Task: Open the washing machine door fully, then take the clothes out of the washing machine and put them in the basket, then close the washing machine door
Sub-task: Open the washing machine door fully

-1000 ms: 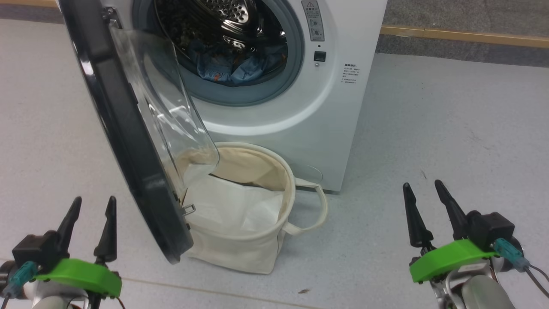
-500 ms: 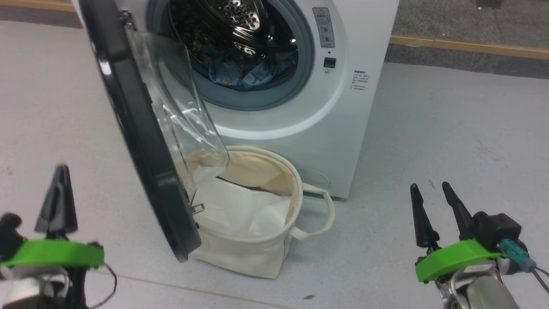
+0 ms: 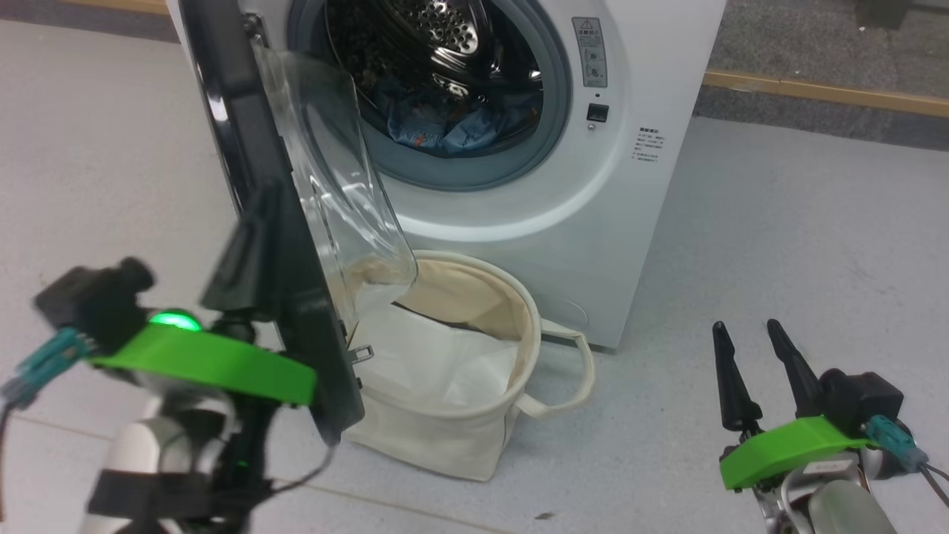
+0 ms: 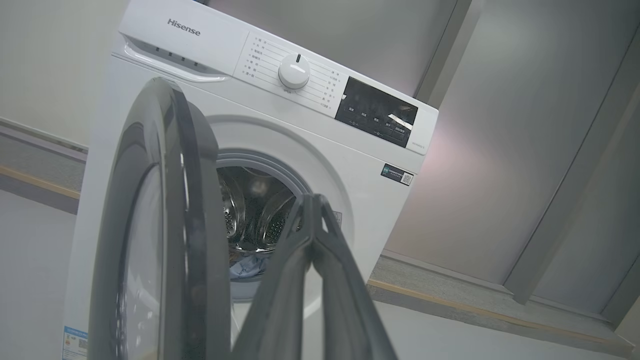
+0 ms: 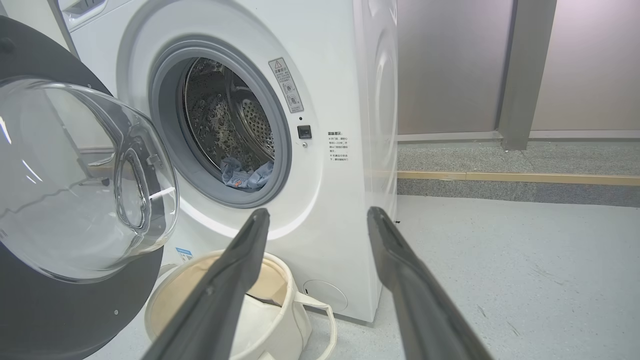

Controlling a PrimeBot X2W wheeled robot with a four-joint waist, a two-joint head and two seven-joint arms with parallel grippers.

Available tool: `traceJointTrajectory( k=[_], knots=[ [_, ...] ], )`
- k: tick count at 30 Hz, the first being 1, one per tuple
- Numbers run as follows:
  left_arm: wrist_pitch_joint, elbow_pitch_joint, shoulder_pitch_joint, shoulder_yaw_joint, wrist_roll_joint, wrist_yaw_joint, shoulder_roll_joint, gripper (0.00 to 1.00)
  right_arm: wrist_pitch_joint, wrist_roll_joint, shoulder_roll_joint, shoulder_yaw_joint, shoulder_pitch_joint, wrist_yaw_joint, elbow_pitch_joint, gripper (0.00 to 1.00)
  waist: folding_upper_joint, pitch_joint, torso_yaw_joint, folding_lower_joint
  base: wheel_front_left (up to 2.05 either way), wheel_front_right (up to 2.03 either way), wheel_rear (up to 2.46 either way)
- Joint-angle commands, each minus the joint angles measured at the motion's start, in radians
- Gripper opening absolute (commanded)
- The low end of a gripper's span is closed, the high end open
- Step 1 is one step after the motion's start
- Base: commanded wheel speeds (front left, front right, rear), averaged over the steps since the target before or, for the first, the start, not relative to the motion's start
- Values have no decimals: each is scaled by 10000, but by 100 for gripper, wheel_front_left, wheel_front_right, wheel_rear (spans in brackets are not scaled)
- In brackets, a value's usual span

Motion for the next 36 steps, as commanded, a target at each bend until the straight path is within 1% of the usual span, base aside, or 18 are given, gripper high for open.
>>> traceJointTrajectory(
  k=[1,5,6,7,8,9,11,12,13,18,21,24,27,30,36],
  knots=[
    [470,-564,-557,25,-117,268,-111,0,-122,6,-41,205,-296,8,-262,100,-1,61,-1,0,0,0,0],
    [1147,-833,-340,-753,-320,781,-648,0,-122,21,-28,251,-401,8,-268,100,-1,215,-53,0,0,0,0],
    [1147,-833,-340,-753,-320,781,-648,0,-122,21,-28,251,-401,8,-268,100,-1,215,-53,0,0,0,0],
    [1305,-884,-193,-1149,-403,1043,-817,0,-122,19,-45,236,-460,8,-288,100,-1,342,-52,0,0,0,0],
    [1305,-884,-193,-1149,-403,1043,-817,0,-122,19,-45,236,-460,8,-288,100,-1,342,-52,0,0,0,0],
    [1296,-867,-142,-1321,-384,1172,-872,0,-122,16,-54,230,-501,8,-307,100,-1,416,-48,0,0,0,0],
    [1137,-696,-63,-1567,-266,1448,-945,0,-122,8,-75,238,-592,8,-338,100,-1,565,-40,0,0,0,0],
    [848,-380,-9,-1733,-171,1713,-996,0,-122,3,-95,244,-680,8,-362,100,-1,681,-18,0,0,0,0],
    [698,-197,30,-1810,-222,1840,-1020,0,-122,7,-103,247,-720,8,-374,100,-1,732,-1,0,0,0,0],
    [-84,808,153,-2293,-428,2321,-1071,0,-122,19,-129,325,-879,8,-374,100,-1,852,118,0,0,0,0],
    [-542,1311,100,-2397,-479,2596,-1078,0,-122,56,-158,353,-937,8,-380,100,-1,859,266,0,0,0,0],
    [-940,1763,-29,-2505,-995,2658,-1081,0,-122,91,-204,305,-876,8,-345,100,-1,760,568,0,0,0,0],
    [-1425,2514,-250,-2467,-893,2699,-1081,0,-122,111,-195,376,-864,8,-302,100,-1,655,840,0,0,0,0],
    [-1722,3137,-387,-2433,-913,2613,-1082,0,-122,175,-157,482,-881,8,-325,100,-1,585,1097,0,0,0,0],
    [-2085,3727,-565,-2324,-938,2536,-1058,0,-122,317,-97,689,-864,8,-336,100,-1,574,1722,0,0,0,0]
  ],
)
